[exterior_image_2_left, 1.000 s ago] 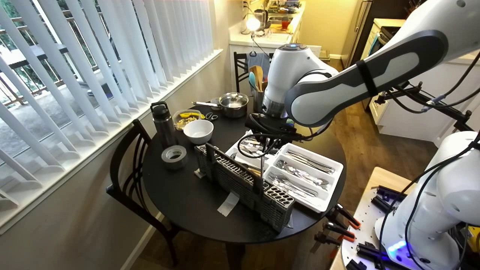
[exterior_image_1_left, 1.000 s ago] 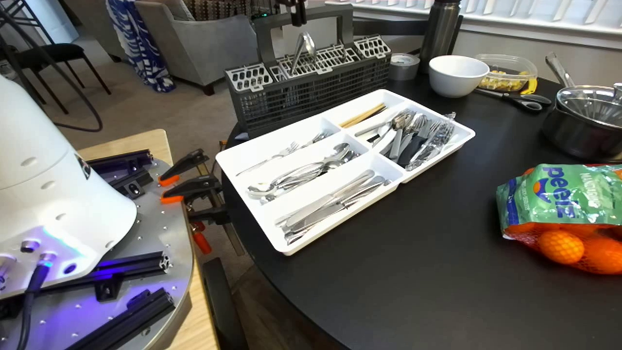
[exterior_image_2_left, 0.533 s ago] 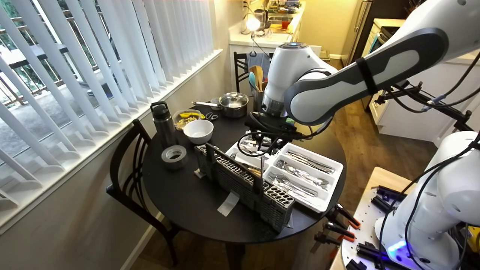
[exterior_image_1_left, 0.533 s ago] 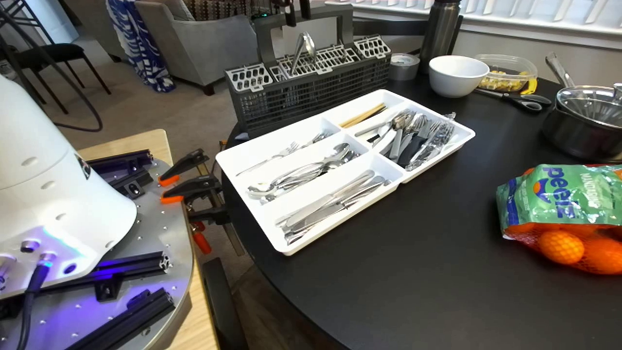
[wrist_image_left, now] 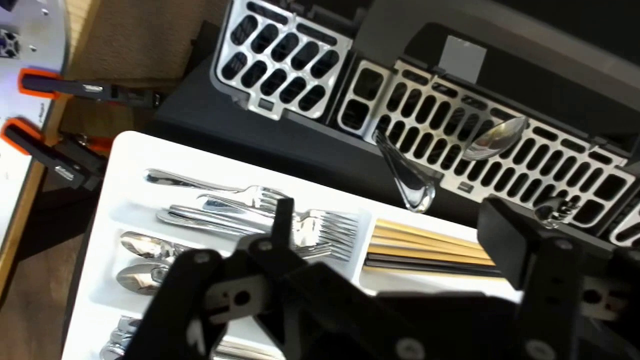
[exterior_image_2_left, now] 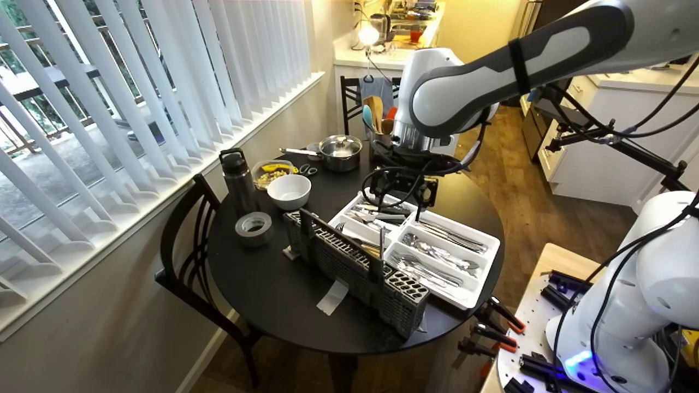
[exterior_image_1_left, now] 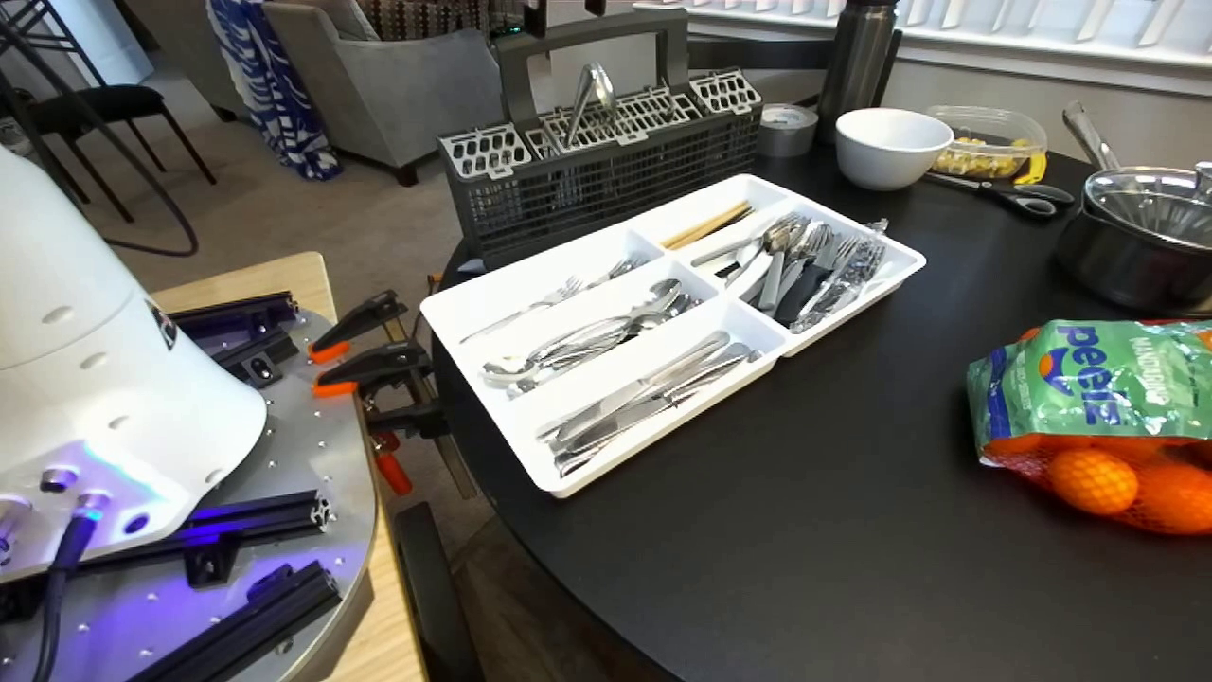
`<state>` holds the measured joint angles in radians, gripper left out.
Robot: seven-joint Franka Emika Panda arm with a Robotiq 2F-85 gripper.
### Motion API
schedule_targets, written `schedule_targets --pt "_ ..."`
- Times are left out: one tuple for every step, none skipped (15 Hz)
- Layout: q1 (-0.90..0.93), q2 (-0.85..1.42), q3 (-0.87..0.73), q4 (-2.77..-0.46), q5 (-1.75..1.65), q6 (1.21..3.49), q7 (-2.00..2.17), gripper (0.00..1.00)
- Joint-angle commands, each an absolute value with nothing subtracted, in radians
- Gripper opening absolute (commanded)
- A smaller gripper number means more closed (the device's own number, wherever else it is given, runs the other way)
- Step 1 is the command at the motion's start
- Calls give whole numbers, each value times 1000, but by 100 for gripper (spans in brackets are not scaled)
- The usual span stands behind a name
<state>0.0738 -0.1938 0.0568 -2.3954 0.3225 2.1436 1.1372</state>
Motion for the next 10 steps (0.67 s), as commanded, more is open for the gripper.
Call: schedule_targets --pt "37 -127 37 -2340 329 2072 1099 100" --pt "32 -108 33 -2329 330 2069 1098 100" --pt "29 -89 29 -2319 330 2072 1093 100" --pt "28 -69 26 -2309 338 2075 1083 100" --pt "28 -52 24 -2300 339 2079 1068 100" --pt "30 -35 23 -2292 341 2083 1053 100" --pt "31 -18 22 -2281 347 2082 1036 100" --pt "33 -3 22 -2272 353 2077 1021 100" --pt "35 7 24 -2266 365 2073 998 100" --pt "37 15 25 -2261 374 2073 976 100"
